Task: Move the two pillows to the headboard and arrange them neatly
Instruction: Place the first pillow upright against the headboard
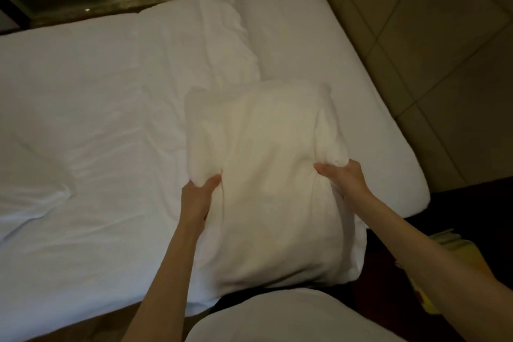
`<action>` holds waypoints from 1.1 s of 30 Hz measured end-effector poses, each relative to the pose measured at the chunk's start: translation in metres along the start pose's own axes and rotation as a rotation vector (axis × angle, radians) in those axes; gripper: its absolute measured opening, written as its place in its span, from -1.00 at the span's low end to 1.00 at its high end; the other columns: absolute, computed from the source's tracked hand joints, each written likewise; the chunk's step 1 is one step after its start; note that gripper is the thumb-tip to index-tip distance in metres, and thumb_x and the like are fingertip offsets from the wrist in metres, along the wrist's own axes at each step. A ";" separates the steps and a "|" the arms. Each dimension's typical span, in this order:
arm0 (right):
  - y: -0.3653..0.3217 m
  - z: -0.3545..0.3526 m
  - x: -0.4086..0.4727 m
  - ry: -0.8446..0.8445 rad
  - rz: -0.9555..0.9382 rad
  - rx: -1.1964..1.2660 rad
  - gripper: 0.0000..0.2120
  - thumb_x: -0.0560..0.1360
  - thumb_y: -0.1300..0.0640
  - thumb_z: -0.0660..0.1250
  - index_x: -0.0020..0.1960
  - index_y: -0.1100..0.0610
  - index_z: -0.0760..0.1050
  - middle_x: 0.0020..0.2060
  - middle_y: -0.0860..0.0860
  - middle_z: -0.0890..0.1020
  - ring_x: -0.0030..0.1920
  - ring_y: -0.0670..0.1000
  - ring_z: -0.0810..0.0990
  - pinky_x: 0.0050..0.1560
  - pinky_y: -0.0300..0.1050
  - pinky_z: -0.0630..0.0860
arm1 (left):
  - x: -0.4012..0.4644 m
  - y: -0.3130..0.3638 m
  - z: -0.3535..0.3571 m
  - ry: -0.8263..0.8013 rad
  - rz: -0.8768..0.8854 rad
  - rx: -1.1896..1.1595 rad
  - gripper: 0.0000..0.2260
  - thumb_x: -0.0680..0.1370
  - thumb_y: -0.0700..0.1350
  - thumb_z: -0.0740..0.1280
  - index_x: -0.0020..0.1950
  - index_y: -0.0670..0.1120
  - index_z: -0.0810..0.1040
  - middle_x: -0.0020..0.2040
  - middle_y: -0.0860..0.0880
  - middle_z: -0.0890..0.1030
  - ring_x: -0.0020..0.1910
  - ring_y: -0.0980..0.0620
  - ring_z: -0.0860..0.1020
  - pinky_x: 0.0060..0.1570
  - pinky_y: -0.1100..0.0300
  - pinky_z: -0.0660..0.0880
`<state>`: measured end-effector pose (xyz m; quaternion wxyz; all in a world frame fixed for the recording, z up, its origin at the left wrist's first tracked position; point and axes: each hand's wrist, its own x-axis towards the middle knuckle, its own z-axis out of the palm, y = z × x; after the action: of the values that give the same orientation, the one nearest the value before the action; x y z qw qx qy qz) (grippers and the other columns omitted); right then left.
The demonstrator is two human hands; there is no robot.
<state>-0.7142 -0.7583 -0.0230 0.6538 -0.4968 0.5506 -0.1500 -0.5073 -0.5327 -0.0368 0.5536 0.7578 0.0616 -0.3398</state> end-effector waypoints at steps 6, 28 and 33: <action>-0.045 0.006 0.021 0.027 -0.086 -0.013 -0.57 0.26 0.28 0.54 0.11 0.23 0.57 0.05 0.16 0.66 0.01 0.16 0.64 0.13 0.17 0.56 | 0.038 0.044 0.012 -0.097 0.091 0.084 -0.48 0.37 -0.02 0.46 0.29 -0.16 0.51 0.04 -0.03 0.63 -0.10 0.10 0.59 -0.24 0.22 0.50; -0.403 -0.018 0.121 0.196 -0.760 -0.294 -0.76 0.25 0.24 0.54 -0.19 -0.02 0.58 -0.19 -0.10 0.66 -0.17 -0.09 0.63 -0.26 -0.19 0.53 | 0.151 0.340 0.168 -0.335 0.467 -0.151 -0.44 0.50 0.01 0.38 0.44 -0.14 0.33 0.33 -0.10 0.49 0.01 0.02 0.47 0.04 0.14 0.38; -0.471 -0.031 0.167 0.211 -0.853 -0.419 -0.78 0.24 0.16 0.56 -0.18 -0.01 0.59 -0.20 -0.12 0.67 -0.18 -0.12 0.64 -0.26 -0.21 0.52 | 0.183 0.389 0.222 -0.352 0.465 -0.203 -0.47 0.53 0.01 0.36 0.43 -0.15 0.35 0.30 -0.10 0.51 -0.02 0.03 0.51 0.04 0.14 0.41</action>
<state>-0.5176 -1.1143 0.2683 0.3606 -0.7810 0.3798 -0.3402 -0.2841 -0.9275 0.1314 0.6916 0.6219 -0.1765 -0.3222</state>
